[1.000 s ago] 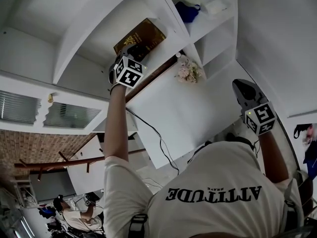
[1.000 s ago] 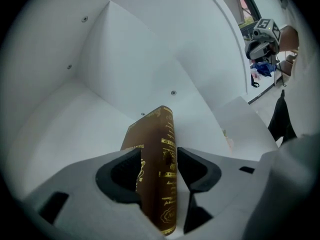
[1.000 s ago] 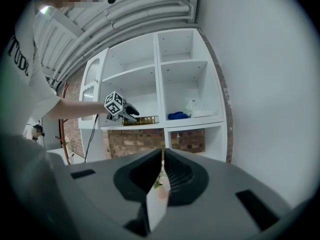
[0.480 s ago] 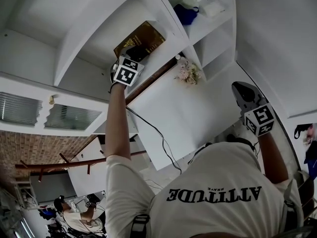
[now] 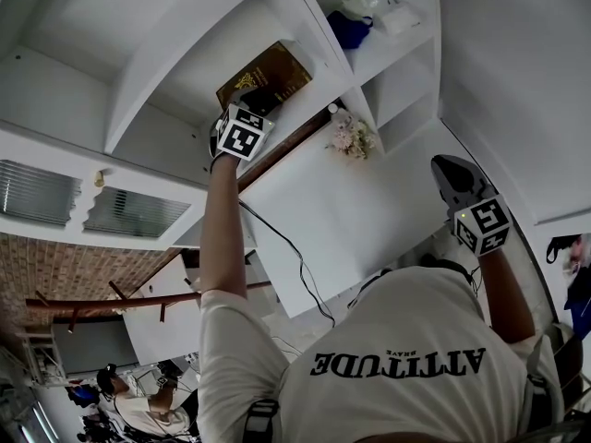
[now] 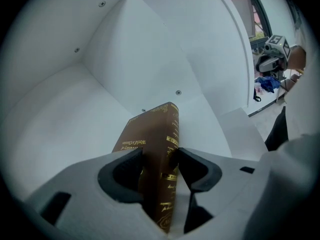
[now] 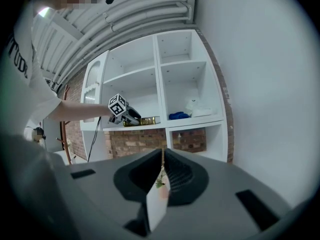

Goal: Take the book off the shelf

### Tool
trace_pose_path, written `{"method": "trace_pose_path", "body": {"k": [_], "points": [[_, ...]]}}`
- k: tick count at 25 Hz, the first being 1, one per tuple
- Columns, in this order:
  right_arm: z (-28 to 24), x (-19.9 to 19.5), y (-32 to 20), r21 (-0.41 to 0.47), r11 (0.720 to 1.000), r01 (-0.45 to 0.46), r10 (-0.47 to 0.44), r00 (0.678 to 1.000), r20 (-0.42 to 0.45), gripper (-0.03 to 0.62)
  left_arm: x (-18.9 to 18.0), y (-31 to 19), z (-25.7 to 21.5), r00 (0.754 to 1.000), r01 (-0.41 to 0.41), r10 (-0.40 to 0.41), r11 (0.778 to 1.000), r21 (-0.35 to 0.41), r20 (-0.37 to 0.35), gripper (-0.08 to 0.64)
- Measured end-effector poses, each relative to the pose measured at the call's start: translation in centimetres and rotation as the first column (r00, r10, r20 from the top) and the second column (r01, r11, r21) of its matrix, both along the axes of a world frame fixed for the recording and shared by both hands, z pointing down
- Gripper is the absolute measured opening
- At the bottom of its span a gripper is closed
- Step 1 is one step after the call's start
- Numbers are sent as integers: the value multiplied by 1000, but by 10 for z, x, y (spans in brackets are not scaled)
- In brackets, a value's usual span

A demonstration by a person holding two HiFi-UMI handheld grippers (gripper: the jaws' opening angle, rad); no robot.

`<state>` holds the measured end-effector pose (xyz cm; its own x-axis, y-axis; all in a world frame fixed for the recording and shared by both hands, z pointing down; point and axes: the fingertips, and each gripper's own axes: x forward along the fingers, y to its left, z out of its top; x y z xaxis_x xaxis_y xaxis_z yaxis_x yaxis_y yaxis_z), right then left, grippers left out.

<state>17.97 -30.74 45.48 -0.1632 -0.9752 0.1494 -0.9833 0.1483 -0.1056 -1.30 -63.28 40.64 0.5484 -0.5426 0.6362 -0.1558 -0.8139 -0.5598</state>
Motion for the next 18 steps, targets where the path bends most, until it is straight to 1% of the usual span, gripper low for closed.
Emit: {"method": "trace_pose_path", "body": {"k": [4, 7, 18], "points": [[2, -1, 4, 1, 1000, 3, -3, 1000, 7, 34, 0, 7, 0, 1000, 20, -20, 1000, 1, -21, 235], [2, -2, 7, 4, 1000, 8, -9, 1000, 11, 34, 1, 13, -1, 1000, 11, -11, 1000, 2, -30, 235], [0, -8, 15, 10, 999, 36, -36, 999, 23, 34, -1, 52, -2, 1000, -10, 10, 999, -31, -22, 235]]}}
